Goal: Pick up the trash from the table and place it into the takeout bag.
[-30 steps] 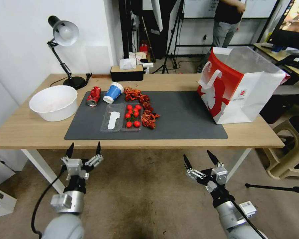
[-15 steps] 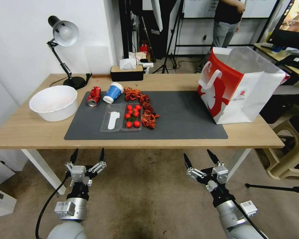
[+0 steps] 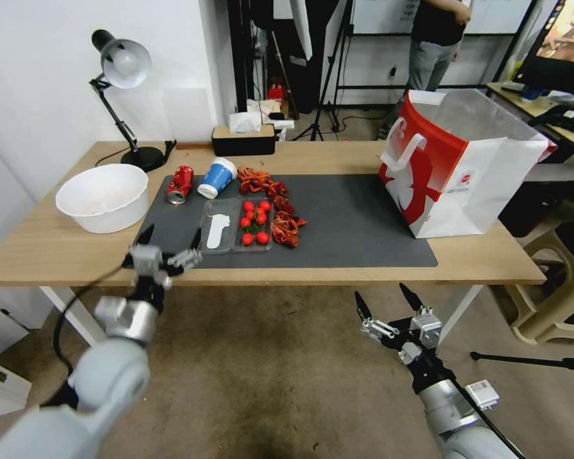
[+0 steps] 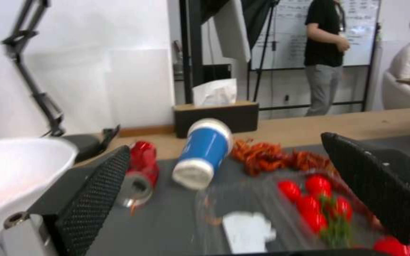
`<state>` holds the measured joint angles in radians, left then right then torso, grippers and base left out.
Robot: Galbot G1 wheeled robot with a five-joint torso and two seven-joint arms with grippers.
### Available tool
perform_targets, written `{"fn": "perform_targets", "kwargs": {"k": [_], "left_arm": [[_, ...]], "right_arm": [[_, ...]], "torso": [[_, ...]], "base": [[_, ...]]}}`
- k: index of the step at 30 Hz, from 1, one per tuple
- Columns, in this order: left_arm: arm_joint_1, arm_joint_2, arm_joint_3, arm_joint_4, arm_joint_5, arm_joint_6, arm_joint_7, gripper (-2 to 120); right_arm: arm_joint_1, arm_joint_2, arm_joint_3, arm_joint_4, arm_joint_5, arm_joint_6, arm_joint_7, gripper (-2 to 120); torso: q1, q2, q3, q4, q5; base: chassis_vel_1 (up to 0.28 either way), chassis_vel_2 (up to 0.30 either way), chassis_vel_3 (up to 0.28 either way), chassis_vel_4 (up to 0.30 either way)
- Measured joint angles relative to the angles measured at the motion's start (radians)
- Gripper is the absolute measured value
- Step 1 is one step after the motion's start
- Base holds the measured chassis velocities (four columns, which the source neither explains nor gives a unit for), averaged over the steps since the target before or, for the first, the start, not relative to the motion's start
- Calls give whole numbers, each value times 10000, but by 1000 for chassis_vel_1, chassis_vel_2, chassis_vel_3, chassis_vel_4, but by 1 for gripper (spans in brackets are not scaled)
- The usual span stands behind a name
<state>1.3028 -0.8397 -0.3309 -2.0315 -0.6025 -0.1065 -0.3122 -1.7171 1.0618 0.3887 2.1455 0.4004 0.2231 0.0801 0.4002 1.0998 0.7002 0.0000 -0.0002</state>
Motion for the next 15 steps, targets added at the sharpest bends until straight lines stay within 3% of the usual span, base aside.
{"fn": "perform_targets", "kwargs": {"k": [2,3,4,6,7,8,11,12,15], "left_arm": [[-1553,584,467,208,-1328,886,68,100],[-2575,870,801,517,-1810,1119,269,100],[-2575,870,801,517,-1810,1119,269,100],[-4149,1220,1807,1048,-2667,1522,372,100],[-4761,1272,2350,1304,-2956,1671,380,100],[-4761,1272,2350,1304,-2956,1671,380,100],[-6403,1184,3706,2299,-3463,1949,455,100],[-6403,1184,3706,2299,-3463,1949,455,100],[-7718,901,4678,3294,-3730,2148,631,100]], "right_arm": [[-38,-4,9,40,-4,-27,-3,100],[-47,-11,24,41,-11,-32,-3,100],[-47,-11,24,41,-11,-32,-3,100],[-55,0,62,42,-29,-38,0,100],[-71,22,68,42,-44,-41,2,100],[-71,22,68,42,-44,-41,2,100],[-127,78,76,42,-91,-42,9,100],[-127,78,76,42,-91,-42,9,100],[-209,101,126,71,-131,-42,13,100]], "torso": [[0,0,0,0,0],[0,0,0,-2,2],[0,0,0,-2,2],[0,0,0,0,1],[-1,0,-1,1,4],[-1,0,-1,1,4],[-2,0,-1,0,5],[-2,0,-1,0,5],[-1,0,0,0,4]], "base": [[0,0,0,0],[0,0,0,0],[0,0,0,0],[0,0,0,0],[0,0,0,0],[0,0,0,0],[0,0,0,0],[0,0,0,0],[0,0,0,0]]}}
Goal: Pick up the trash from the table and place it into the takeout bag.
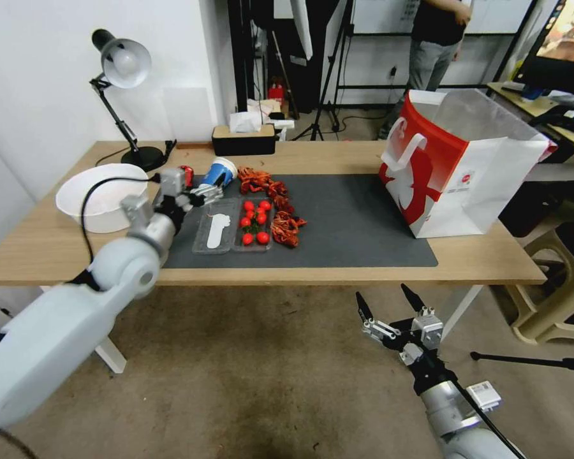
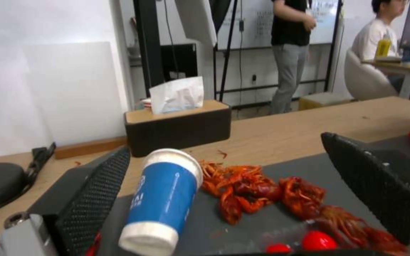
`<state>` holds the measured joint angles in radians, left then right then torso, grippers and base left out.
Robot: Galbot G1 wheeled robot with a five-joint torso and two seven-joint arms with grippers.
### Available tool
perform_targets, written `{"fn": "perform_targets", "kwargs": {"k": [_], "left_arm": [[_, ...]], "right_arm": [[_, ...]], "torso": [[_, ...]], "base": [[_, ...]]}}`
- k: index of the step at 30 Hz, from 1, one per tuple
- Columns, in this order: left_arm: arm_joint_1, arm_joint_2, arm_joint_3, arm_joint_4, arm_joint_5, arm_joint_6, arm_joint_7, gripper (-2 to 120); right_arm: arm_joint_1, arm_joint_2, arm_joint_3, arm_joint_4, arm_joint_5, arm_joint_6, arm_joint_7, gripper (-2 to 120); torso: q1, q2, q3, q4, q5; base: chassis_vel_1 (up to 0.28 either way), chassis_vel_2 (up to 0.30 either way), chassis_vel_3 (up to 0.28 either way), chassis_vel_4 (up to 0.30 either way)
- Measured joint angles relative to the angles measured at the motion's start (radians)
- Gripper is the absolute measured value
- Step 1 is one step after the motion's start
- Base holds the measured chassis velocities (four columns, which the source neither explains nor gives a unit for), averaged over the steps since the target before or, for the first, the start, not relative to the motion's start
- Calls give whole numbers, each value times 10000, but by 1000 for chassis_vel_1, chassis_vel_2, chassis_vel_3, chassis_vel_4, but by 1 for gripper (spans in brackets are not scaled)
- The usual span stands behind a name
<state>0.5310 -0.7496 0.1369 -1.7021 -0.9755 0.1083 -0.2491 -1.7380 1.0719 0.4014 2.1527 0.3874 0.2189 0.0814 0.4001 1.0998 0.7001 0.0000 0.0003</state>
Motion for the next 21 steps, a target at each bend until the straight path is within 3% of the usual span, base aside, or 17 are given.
{"fn": "perform_targets", "kwargs": {"k": [2,5,6,9,15,21], "left_arm": [[-215,-67,161,163,-36,47,28,100],[-1311,-443,920,1205,-53,350,271,100],[-1311,-443,920,1205,-53,350,271,100],[-2372,-790,1753,2470,66,602,805,100],[-3300,-1036,2544,3537,-173,1466,1438,100],[-3968,-1445,3124,4698,171,1596,1862,100]], "right_arm": [[-22,5,12,8,-10,0,1,100],[-154,33,88,28,-61,5,2,100],[-154,33,88,28,-61,5,2,100],[-216,39,137,42,-81,12,3,100],[-214,30,166,38,-81,21,8,100],[-200,32,161,-26,-81,45,7,100]], "torso": [[0,0,0,1,-1],[-1,0,0,0,1],[-1,0,0,0,1],[-1,2,0,-2,-1],[-1,2,-1,1,-1],[-2,2,0,1,-2]], "base": [[0,0,0,0],[0,0,0,0],[0,0,0,0],[0,0,0,0],[0,0,0,0],[0,0,0,0]]}}
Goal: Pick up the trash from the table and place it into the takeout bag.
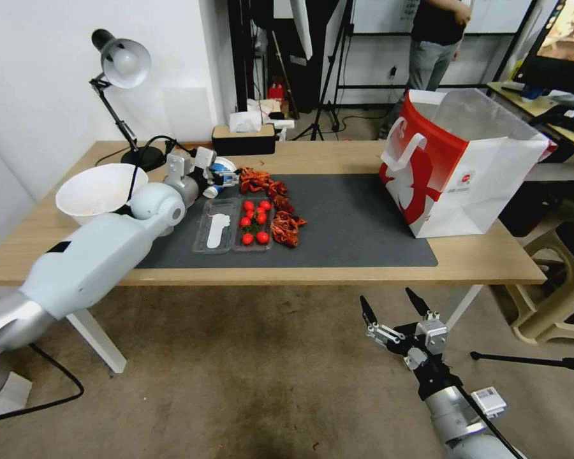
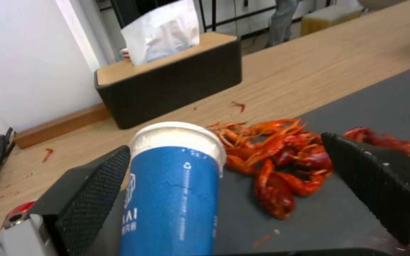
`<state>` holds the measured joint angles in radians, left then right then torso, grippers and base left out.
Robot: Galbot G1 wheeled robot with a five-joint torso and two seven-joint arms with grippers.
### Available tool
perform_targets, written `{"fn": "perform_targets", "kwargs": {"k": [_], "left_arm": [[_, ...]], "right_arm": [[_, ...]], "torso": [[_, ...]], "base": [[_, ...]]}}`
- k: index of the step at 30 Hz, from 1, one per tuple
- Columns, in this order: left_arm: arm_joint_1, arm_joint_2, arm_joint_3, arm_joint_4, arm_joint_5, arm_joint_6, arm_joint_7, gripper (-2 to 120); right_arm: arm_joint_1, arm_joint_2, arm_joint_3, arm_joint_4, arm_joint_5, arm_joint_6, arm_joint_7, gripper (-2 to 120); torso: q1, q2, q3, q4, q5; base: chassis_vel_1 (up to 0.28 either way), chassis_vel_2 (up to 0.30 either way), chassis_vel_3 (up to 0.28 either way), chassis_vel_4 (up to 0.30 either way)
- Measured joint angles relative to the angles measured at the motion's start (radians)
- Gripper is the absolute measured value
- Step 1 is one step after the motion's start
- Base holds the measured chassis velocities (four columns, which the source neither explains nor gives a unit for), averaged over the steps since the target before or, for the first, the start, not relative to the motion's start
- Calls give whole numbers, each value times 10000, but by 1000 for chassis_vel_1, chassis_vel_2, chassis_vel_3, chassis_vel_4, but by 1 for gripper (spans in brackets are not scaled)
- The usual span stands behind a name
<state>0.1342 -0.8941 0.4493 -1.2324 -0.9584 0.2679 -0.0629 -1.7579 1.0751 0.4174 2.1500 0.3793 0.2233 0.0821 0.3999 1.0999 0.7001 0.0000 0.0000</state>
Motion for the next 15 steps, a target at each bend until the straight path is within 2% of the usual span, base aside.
{"fn": "perform_targets", "kwargs": {"k": [3,12,15], "left_arm": [[-316,-286,170,736,156,193,282,100],[-593,-543,363,1355,342,716,420,100],[-780,-740,470,1819,404,819,522,100]], "right_arm": [[-2,-21,-3,-25,1,26,-1,100],[-2,-69,63,-119,59,83,-22,100],[39,-51,22,-174,61,93,-31,100]], "torso": [[1,0,0,-1,0],[0,0,-1,0,0],[1,0,-1,1,0]], "base": [[0,0,0,0],[0,0,0,0],[0,0,0,0]]}}
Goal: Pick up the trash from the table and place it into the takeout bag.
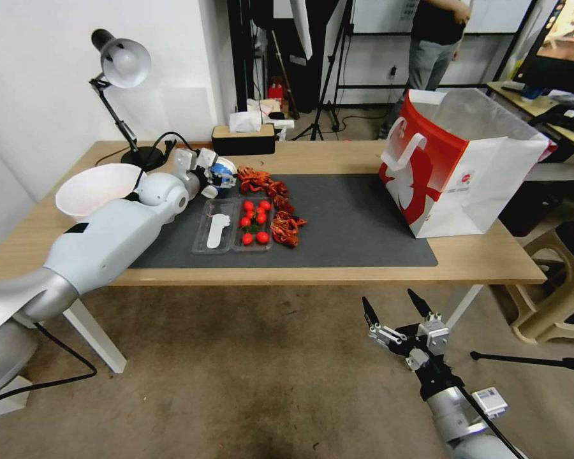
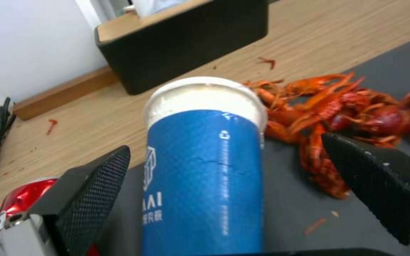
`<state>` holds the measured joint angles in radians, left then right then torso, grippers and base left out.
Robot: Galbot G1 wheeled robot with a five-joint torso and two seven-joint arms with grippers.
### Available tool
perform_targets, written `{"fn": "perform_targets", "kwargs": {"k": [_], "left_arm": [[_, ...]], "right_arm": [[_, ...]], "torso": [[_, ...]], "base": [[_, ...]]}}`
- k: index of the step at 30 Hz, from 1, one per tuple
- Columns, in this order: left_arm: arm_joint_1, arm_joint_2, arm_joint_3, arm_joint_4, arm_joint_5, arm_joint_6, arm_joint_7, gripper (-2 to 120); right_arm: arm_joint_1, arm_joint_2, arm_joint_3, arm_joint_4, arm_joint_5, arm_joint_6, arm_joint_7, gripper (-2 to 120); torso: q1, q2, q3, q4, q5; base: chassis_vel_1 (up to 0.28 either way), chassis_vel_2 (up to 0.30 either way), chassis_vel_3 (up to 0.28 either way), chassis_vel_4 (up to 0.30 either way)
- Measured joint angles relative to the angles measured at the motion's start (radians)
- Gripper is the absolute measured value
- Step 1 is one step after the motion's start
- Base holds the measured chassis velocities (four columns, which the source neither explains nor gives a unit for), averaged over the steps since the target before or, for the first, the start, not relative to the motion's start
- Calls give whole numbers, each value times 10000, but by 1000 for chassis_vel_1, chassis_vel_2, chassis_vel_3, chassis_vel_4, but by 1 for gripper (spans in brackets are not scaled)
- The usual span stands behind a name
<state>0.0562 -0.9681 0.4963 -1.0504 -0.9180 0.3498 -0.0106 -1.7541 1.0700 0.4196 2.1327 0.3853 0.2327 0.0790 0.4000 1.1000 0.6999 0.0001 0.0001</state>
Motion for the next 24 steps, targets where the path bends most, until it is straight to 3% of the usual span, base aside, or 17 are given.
{"fn": "perform_targets", "kwargs": {"k": [9,24], "left_arm": [[-202,-379,71,923,166,-2,143,100],[-166,-489,-34,1241,245,420,430,99]], "right_arm": [[14,9,-18,-82,1,27,-18,100],[27,26,-54,-110,-21,31,-24,100]], "torso": [[0,0,1,-1,-2],[0,0,0,-2,0]], "base": [[0,0,0,0],[0,0,0,0]]}}
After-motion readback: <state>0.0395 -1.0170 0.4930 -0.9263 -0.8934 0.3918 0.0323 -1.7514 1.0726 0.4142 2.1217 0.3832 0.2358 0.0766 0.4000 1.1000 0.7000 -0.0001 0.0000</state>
